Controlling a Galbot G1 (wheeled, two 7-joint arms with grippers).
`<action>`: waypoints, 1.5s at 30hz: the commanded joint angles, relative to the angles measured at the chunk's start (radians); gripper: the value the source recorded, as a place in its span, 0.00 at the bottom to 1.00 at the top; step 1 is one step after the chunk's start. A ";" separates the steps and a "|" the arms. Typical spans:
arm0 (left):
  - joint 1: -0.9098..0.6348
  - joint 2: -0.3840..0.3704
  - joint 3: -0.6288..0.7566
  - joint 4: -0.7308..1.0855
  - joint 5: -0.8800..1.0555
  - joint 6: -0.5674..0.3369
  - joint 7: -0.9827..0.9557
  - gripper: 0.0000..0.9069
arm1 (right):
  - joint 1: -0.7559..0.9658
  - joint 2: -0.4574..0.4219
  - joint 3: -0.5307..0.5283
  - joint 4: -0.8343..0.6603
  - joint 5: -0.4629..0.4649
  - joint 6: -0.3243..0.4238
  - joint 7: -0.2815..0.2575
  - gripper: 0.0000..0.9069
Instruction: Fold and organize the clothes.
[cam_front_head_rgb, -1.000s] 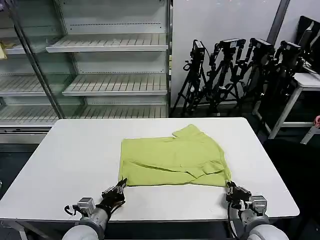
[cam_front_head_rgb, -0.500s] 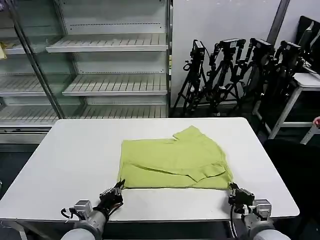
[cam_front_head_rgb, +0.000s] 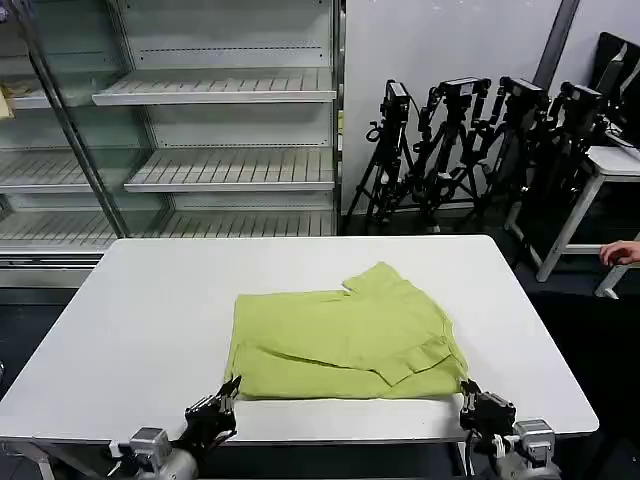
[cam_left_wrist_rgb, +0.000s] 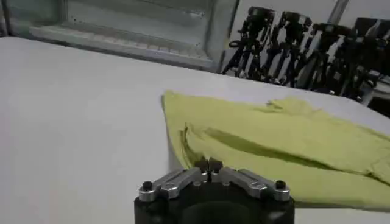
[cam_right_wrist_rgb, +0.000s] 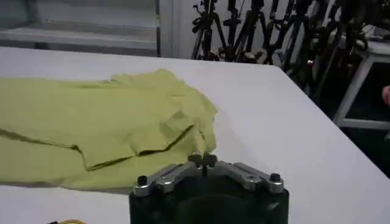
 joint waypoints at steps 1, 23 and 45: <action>0.169 0.019 -0.035 -0.081 0.024 0.001 -0.007 0.03 | -0.077 -0.008 0.002 0.050 0.000 -0.001 0.001 0.00; 0.222 0.032 -0.090 -0.175 0.041 0.050 0.009 1.00 | -0.106 -0.019 0.001 0.068 0.003 -0.006 -0.018 1.00; -0.157 0.125 -0.110 -0.084 -0.134 0.124 -0.083 1.00 | 0.386 -0.160 -0.055 -0.021 0.179 -0.008 0.124 1.00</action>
